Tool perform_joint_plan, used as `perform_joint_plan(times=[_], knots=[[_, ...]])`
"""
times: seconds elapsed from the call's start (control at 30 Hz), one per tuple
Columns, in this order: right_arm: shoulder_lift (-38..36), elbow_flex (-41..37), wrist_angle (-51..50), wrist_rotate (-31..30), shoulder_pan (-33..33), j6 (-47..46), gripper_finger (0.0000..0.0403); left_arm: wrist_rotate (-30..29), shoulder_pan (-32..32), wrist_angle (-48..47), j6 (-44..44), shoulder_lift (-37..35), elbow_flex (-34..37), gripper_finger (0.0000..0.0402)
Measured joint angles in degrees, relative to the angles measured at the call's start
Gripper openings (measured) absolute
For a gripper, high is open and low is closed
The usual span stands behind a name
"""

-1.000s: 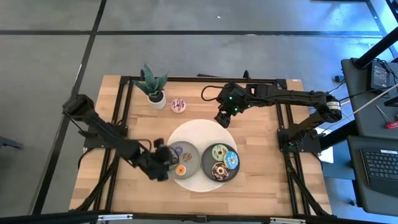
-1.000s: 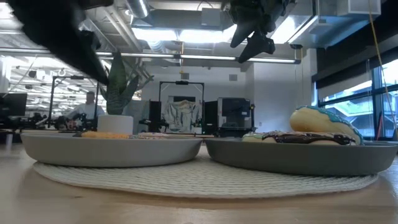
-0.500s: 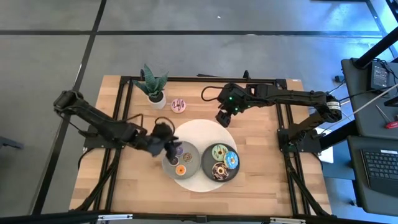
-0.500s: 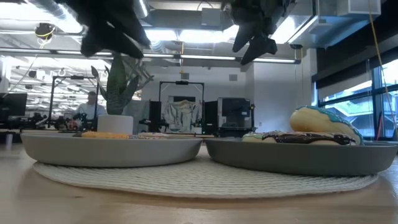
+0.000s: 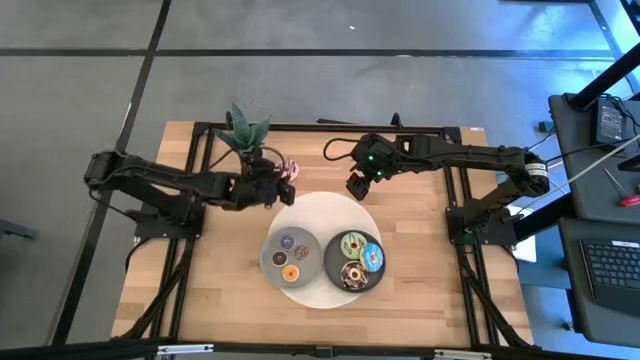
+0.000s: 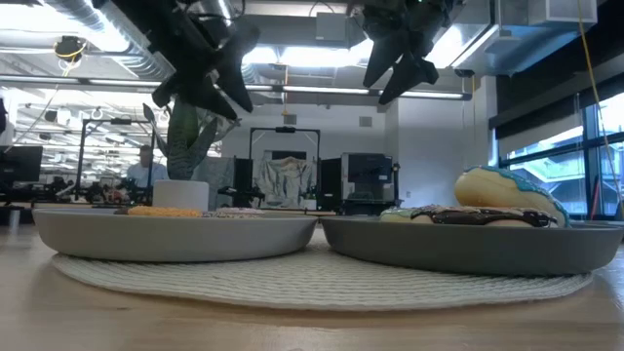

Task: Pick & Place donuts
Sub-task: Put the large purple donut on the dark gray plate

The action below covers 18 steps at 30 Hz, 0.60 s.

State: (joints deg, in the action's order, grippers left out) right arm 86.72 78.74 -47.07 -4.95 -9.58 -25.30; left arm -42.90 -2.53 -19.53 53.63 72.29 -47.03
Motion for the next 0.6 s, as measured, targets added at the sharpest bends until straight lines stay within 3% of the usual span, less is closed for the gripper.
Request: perform_joint_plan(times=[0.23, 0.43, 0.6], knots=[[0.0, 0.0, 0.0, -0.2, -0.1, 1.6, 0.0269, 7.5, 5.8, 0.0, -9.9, 0.0, 0.0, 0.0145], [0.0, 0.0, 0.1, -1.5, -0.1, 2.5, 0.0269, 22.4, 10.7, 3.4, -13.1, 0.0, 0.0, 0.0172], [0.0, 0.0, 0.1, -1.7, -0.3, 4.8, 0.0269, 23.5, 13.3, 5.2, -18.9, 0.0, 0.0, 0.0219]])
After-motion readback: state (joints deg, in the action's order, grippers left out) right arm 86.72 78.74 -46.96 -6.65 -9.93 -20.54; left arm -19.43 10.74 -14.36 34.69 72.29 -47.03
